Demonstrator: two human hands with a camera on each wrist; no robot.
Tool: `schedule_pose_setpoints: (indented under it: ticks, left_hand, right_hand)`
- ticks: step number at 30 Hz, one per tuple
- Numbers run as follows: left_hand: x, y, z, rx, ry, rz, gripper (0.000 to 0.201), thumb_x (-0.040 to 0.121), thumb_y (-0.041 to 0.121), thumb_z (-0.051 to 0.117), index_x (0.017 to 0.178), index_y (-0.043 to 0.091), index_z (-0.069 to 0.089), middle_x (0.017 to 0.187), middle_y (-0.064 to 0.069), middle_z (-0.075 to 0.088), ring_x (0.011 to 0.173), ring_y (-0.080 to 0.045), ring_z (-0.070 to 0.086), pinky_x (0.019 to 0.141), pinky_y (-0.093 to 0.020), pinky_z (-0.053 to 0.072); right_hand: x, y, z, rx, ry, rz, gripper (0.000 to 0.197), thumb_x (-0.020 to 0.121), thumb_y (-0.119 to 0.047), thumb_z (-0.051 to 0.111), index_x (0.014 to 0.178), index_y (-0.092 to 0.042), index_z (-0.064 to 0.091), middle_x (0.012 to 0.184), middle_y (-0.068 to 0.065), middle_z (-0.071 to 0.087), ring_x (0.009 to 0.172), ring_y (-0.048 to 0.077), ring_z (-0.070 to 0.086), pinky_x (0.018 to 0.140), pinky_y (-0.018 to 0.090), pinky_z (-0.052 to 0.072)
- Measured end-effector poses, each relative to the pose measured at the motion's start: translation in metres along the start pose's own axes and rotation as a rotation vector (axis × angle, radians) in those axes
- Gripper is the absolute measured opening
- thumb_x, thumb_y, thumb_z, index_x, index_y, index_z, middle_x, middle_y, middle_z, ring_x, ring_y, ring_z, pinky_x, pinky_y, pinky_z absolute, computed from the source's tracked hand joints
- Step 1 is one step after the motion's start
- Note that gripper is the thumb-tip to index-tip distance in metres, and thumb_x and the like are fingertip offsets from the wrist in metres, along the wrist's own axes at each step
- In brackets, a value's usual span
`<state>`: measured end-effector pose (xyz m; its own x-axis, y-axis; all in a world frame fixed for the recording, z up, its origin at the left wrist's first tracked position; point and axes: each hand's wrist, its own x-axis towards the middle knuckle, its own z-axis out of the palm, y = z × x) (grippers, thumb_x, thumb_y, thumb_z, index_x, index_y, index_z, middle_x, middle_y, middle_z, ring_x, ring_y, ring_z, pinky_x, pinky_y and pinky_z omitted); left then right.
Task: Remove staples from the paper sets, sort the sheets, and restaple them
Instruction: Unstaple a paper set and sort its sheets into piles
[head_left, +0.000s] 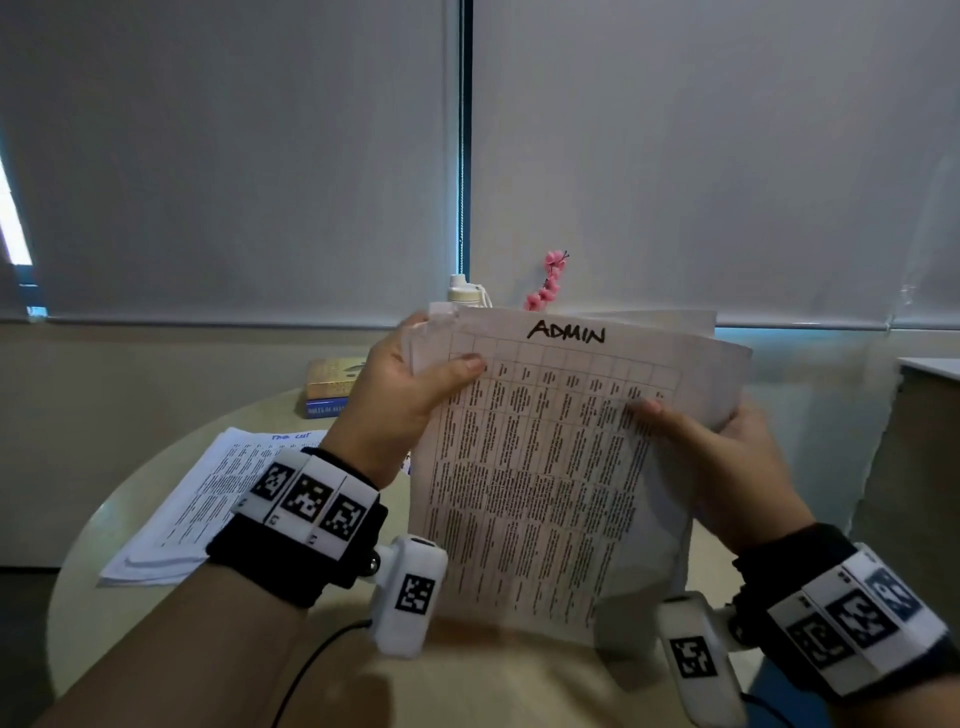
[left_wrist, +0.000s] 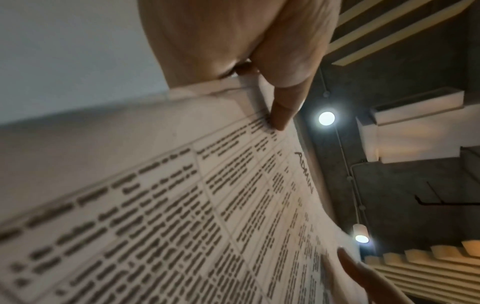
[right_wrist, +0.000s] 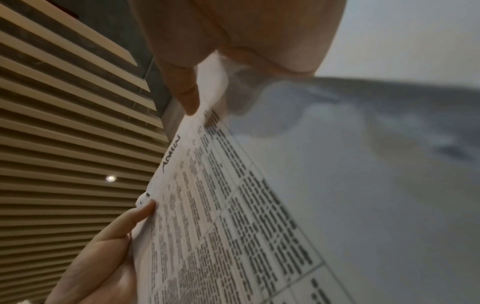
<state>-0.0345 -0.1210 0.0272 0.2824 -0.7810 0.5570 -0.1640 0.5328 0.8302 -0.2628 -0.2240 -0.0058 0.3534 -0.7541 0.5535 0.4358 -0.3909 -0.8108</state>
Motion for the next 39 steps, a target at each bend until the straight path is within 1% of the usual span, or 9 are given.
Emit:
schedule_pose_setpoints:
  ticks: [8,12,15,19,21,27,30,33,39]
  left_hand:
    - [-0.002,0.003,0.004,-0.023,-0.044,0.143,0.069,0.088,-0.001,0.058,0.134,0.045,0.036,0.11,-0.02,0.063,0.092,-0.028,0.07,0.075,-0.039,0.059]
    - [0.003,0.014,0.007,0.039,-0.076,0.201,0.037,0.089,-0.005,0.056,0.112,0.023,0.057,0.108,-0.012,0.062,0.087,-0.016,0.071,0.073,-0.029,0.058]
    - [0.006,0.015,0.01,0.043,-0.051,0.185,0.023,0.088,-0.007,0.056,0.091,0.015,0.06,0.099,-0.007,0.061,0.08,-0.013,0.07,0.068,-0.025,0.058]
    - [0.007,0.012,0.011,0.026,-0.069,0.215,0.034,0.088,-0.009,0.056,0.105,0.02,0.061,0.108,-0.01,0.063,0.093,-0.021,0.069,0.078,-0.035,0.059]
    - [0.008,0.011,0.011,0.036,-0.063,0.208,0.029,0.088,-0.007,0.057,0.096,0.02,0.067,0.104,-0.007,0.068,0.094,-0.02,0.07,0.079,-0.033,0.058]
    - [0.012,0.008,0.009,0.061,0.004,0.225,0.022,0.086,-0.005,0.063,0.082,0.017,0.064,0.102,-0.011,0.071,0.095,-0.023,0.07,0.077,-0.033,0.058]
    - [0.011,0.006,0.007,0.082,-0.001,0.238,0.025,0.086,-0.005,0.062,0.086,0.02,0.062,0.103,-0.008,0.069,0.094,-0.023,0.069,0.074,-0.034,0.059]
    - [0.008,0.004,0.006,0.022,0.02,0.192,0.027,0.086,-0.008,0.059,0.085,0.018,0.059,0.103,-0.007,0.069,0.089,-0.022,0.07,0.07,-0.033,0.059]
    - [0.011,0.007,0.013,0.015,0.047,0.209,0.025,0.086,-0.005,0.063,0.088,0.018,0.054,0.098,-0.006,0.061,0.084,-0.02,0.067,0.07,-0.031,0.059]
  right_hand:
    - [-0.002,-0.006,0.006,-0.018,0.01,-0.107,0.07,0.053,-0.041,0.087,0.111,-0.02,0.056,0.104,0.012,0.069,0.092,0.027,0.069,0.072,0.036,0.057]
    - [0.002,-0.021,0.01,-0.239,0.084,-0.38,0.053,0.079,-0.005,0.067,0.118,-0.032,0.043,0.112,-0.012,0.052,0.079,0.0,0.062,0.068,0.016,0.053]
    - [0.008,-0.023,0.011,-0.381,0.116,-0.479,0.031,0.085,-0.003,0.065,0.101,-0.027,0.055,0.093,-0.015,0.055,0.075,-0.002,0.054,0.068,0.012,0.046]
    - [0.017,-0.024,0.011,-0.406,0.182,-0.497,0.028,0.086,0.001,0.061,0.081,-0.026,0.057,0.077,-0.021,0.061,0.077,-0.004,0.054,0.073,0.01,0.042]
    - [0.019,-0.026,0.012,-0.408,0.179,-0.507,0.028,0.086,0.0,0.062,0.078,-0.026,0.057,0.075,-0.021,0.061,0.074,-0.004,0.053,0.071,0.012,0.042]
    - [0.023,-0.027,0.014,-0.393,0.201,-0.487,0.028,0.079,-0.009,0.072,0.073,-0.027,0.052,0.072,-0.013,0.058,0.067,-0.003,0.051,0.062,0.011,0.042]
    - [0.017,-0.028,0.013,-0.331,0.136,-0.416,0.029,0.079,-0.007,0.072,0.089,-0.025,0.051,0.083,-0.006,0.055,0.066,-0.003,0.056,0.06,0.011,0.047]
    - [0.009,-0.023,0.008,-0.155,0.038,-0.233,0.037,0.074,-0.011,0.068,0.104,-0.021,0.05,0.089,0.0,0.062,0.072,0.006,0.065,0.064,0.018,0.054]
    - [0.008,-0.004,0.004,-0.035,-0.005,-0.004,0.034,0.071,-0.02,0.072,0.1,-0.004,0.067,0.098,0.018,0.072,0.089,0.034,0.07,0.079,0.044,0.055]
